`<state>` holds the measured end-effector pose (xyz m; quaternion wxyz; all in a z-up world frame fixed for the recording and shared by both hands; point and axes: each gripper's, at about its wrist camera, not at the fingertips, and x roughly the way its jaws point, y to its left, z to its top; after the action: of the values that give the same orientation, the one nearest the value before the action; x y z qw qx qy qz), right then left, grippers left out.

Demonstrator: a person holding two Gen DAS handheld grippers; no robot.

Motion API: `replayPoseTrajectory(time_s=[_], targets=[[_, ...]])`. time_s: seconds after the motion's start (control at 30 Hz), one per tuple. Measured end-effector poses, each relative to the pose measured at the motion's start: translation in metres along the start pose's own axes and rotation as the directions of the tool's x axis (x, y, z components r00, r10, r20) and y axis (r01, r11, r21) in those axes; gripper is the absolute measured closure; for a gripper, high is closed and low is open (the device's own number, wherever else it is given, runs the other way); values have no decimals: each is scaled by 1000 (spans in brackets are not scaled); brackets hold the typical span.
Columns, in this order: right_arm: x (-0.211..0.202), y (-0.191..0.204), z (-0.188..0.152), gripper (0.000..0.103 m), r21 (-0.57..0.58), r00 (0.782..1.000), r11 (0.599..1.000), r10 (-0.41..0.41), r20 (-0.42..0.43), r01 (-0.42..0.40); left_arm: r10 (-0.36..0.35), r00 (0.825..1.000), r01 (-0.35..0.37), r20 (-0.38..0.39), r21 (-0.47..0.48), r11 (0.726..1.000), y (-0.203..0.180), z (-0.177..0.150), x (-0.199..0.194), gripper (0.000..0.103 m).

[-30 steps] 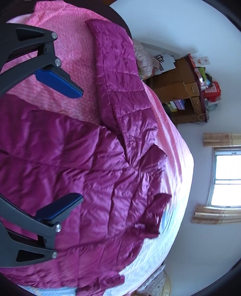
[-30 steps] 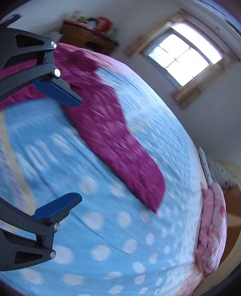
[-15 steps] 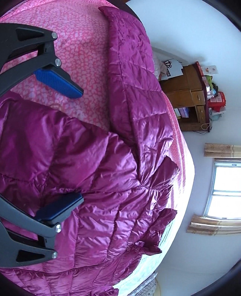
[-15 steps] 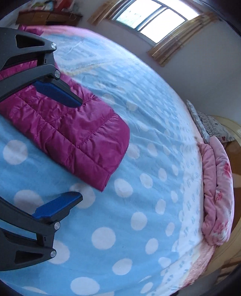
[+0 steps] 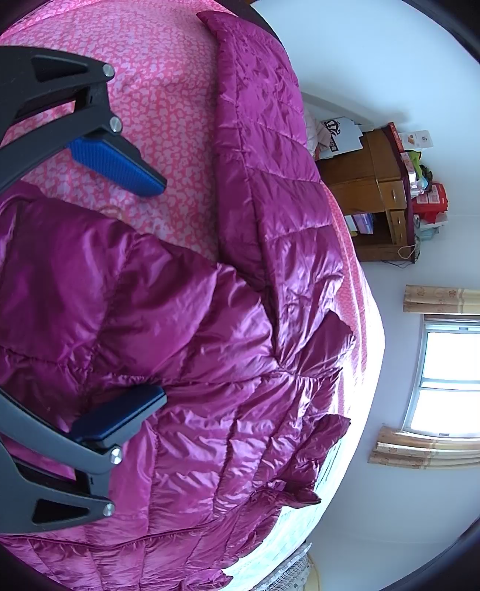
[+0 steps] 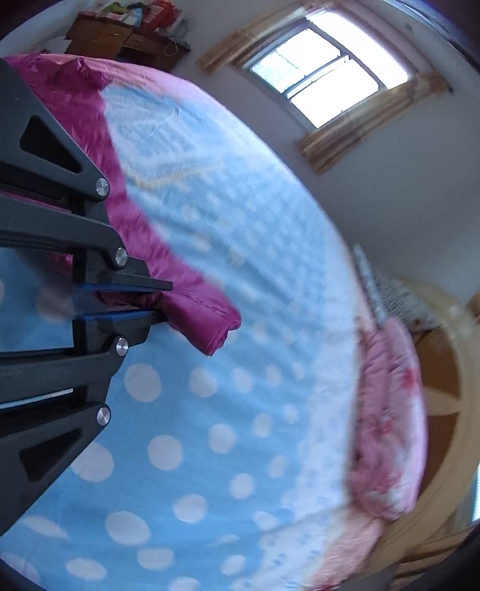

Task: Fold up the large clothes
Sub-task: 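Lift the sleeve with the right tool and fold it across the jacket body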

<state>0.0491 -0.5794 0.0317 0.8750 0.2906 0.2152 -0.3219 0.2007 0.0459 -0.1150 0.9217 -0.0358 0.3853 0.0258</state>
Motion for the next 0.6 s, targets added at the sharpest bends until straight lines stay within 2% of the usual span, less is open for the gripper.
replayPoseTrajectory(time_s=[0.1, 0.17, 0.23, 0.3, 0.4, 0.5, 0.6], targets=[[-44, 54, 8, 95, -115, 992, 988, 108, 66, -100, 1, 1000, -1, 1, 1, 1000, 0, -1, 0, 0], [-68, 100, 6, 95, -205, 977, 963, 197, 83, -176, -2, 1000, 2, 1, -1, 1000, 0, -1, 0, 0], [-92, 150, -5, 95, -293, 952, 919, 297, 75, -264, -5, 1000, 5, 2, -4, 1000, 0, 0, 0, 0], [-106, 197, -22, 95, -350, 922, 870, 385, 37, -349, -7, 1000, 7, 5, -5, 1000, 0, 0, 0, 0], [-111, 264, -60, 95, -398, 866, 782, 496, -69, -480, -12, 1000, 12, 9, -6, 1000, 1, 0, -1, 0], [-102, 329, -119, 95, -451, 822, 698, 541, -178, -556, -15, 1000, 16, 10, -7, 1000, 1, 1, 0, 0], [-81, 363, -169, 95, -454, 783, 641, 549, -292, -619, -24, 1000, 24, 15, -10, 1000, 4, 0, -2, 0]])
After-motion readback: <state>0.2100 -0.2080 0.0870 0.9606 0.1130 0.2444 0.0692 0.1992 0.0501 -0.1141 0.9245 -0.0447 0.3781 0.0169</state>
